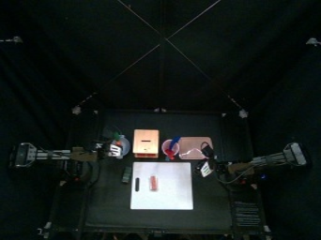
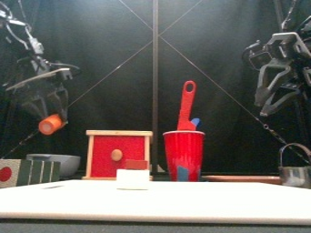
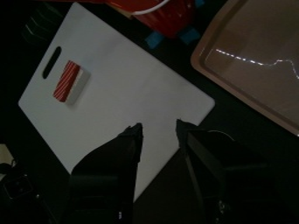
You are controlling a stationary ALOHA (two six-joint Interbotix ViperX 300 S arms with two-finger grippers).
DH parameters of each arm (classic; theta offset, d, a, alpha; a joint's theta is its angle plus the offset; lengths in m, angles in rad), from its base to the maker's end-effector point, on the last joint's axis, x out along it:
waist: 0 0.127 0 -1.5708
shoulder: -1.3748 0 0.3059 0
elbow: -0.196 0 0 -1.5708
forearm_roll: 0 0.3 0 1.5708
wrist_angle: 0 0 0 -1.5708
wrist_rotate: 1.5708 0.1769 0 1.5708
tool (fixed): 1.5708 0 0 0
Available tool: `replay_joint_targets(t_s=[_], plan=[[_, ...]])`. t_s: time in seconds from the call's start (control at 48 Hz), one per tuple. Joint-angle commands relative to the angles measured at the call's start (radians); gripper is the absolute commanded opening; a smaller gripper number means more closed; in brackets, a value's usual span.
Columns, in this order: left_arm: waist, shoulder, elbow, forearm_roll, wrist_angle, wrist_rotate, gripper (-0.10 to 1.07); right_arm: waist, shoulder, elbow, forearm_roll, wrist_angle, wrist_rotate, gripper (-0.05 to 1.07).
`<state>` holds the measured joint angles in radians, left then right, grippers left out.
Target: Place carrot into bowl
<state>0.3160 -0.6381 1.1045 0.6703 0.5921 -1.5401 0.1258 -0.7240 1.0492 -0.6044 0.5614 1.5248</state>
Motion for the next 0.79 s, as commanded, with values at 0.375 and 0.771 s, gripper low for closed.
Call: replay_joint_targets(t_s=[0.375, 0.771], plan=[[0.147, 0.118, 0.046, 0.100, -0.244, 0.035, 0.85, -0.028, 0.014, -0.031, 0.002, -0.031, 0.002, 0.75], [0.126, 0.089, 0.017, 0.193, -0.268, 0.074, 1.03, -0.028, 0.026, -0.034, -0.003, -0.083, -0.012, 0.75]])
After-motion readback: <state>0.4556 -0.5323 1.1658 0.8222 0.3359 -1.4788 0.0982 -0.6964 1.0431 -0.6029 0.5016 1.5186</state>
